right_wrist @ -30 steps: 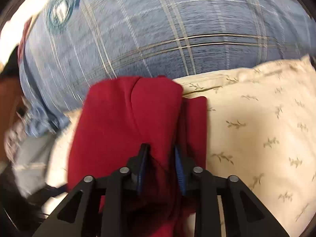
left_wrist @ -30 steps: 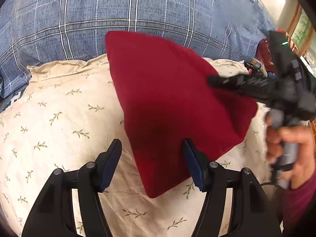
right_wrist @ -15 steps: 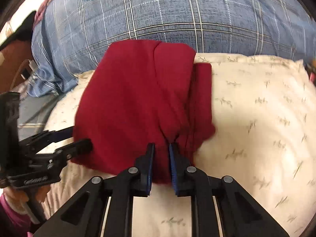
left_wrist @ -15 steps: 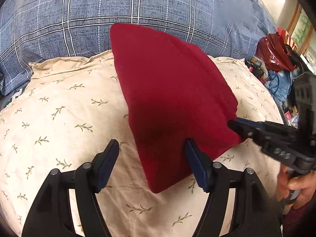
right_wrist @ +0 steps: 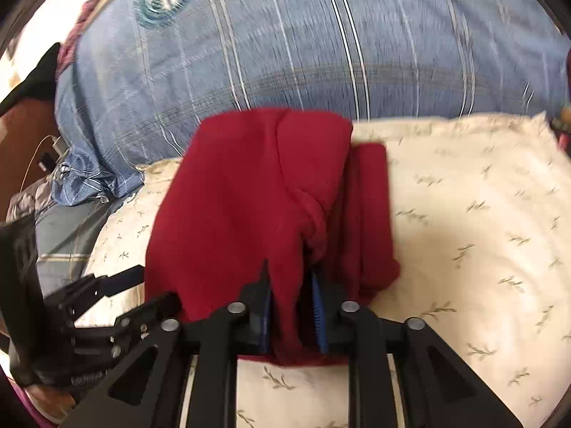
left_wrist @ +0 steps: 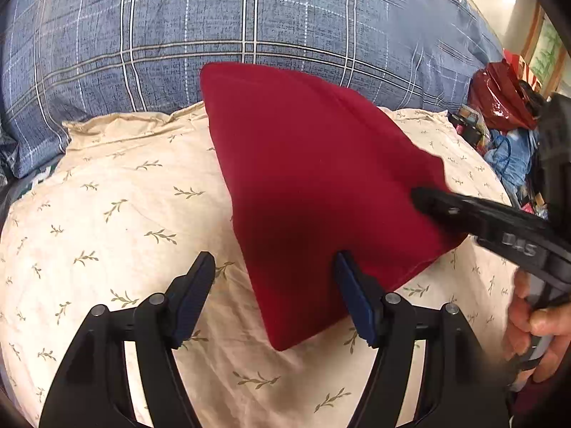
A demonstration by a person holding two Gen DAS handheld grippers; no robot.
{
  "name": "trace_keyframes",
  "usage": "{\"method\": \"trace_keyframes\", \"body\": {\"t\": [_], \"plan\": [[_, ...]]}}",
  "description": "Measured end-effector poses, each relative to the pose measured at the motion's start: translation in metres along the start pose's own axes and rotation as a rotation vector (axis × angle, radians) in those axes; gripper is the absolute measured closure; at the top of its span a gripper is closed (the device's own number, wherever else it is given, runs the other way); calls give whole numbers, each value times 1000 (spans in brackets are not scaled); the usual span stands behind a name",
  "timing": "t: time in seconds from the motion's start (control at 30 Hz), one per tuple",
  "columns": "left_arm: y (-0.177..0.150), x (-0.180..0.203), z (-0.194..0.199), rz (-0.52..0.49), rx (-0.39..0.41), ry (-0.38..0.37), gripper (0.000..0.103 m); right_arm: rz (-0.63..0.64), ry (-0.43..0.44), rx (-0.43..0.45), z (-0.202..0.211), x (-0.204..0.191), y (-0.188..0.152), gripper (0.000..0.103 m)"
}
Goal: Fold small clothes
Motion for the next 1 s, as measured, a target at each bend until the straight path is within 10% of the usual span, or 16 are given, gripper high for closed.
{"method": "trace_keyframes", "body": {"t": [0.33,0.4,0.53,0.6,0.67,1.0], "plan": [[-1,1,1,5,8,7,28,-39,1,32,16,10,-1,86],[-1,0,0,1,7,10,28,-70,-4,69,24,10,9,47],[-2,-2,-1,39,-2,6,28,-78,-15,89,18,8,18,30],[-4,-3,0,52,-7,-1,28,-84,-32,45,-1,11,11,41],[-4,-2,2,55,-8,-7,28,-87,-8,-30,-18,10,-2,80],[1,-8,-9,154,-7,-42,28,-60,-18,-10,3,23,-18,93]]}}
Point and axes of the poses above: each gripper's, at about its wrist camera, not at the fingertips, and z roughly against the way its jaws point, x to its right, y to its top, the point moved 6 cm from there along -z, roughly the way its jaws point, and after that the axes turned 15 degrees about x, right-handed, at the moved point
